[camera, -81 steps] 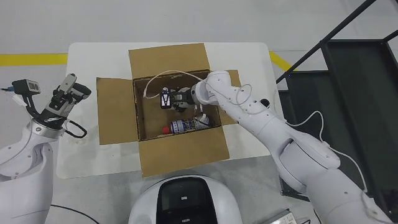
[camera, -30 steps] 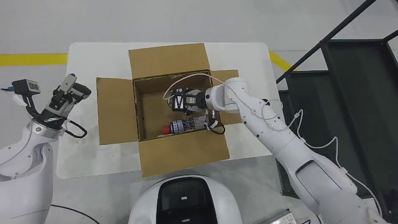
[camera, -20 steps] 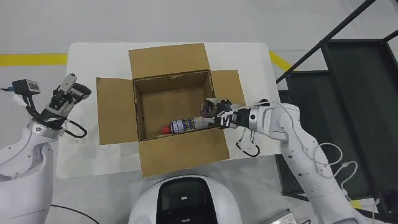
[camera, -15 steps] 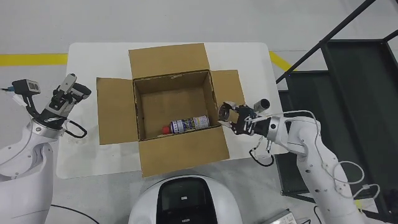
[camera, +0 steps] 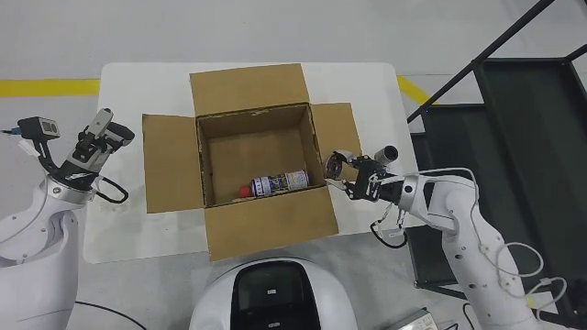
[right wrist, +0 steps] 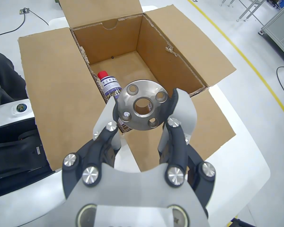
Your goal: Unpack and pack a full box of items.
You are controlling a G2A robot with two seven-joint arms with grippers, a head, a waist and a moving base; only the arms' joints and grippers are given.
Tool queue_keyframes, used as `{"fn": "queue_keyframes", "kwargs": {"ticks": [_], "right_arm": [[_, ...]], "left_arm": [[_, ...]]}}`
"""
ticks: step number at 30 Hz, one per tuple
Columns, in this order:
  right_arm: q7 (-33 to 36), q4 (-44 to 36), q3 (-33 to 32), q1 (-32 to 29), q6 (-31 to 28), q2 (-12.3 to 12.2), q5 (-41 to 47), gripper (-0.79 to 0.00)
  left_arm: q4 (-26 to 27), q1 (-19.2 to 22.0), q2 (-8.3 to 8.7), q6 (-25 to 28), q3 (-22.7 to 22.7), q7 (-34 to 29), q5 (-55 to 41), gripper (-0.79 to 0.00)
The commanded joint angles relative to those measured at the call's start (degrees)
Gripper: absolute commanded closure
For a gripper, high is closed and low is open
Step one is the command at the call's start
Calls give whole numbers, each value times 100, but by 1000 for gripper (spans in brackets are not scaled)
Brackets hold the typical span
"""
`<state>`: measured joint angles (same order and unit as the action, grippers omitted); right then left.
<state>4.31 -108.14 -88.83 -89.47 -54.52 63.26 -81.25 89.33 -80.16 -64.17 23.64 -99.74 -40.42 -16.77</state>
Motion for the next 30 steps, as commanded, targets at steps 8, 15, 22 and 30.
{"fn": "queue_keyframes", "kwargs": {"ticks": [8,15,22,30], "right_arm": [[0,0,0,0,0,0,0,0],[-7,-78,-249,-486,-109,-73,-101,0],[-521,55,-1219,-1580,-190,-169,-58,0],[-259,772,-1210,-1840,304,-182,-377,0]], "left_arm": [[0,0,0,0,0,0,0,-785],[0,0,0,0,0,0,0,-785],[0,0,0,0,0,0,0,-785],[0,0,0,0,0,0,0,-785]]}}
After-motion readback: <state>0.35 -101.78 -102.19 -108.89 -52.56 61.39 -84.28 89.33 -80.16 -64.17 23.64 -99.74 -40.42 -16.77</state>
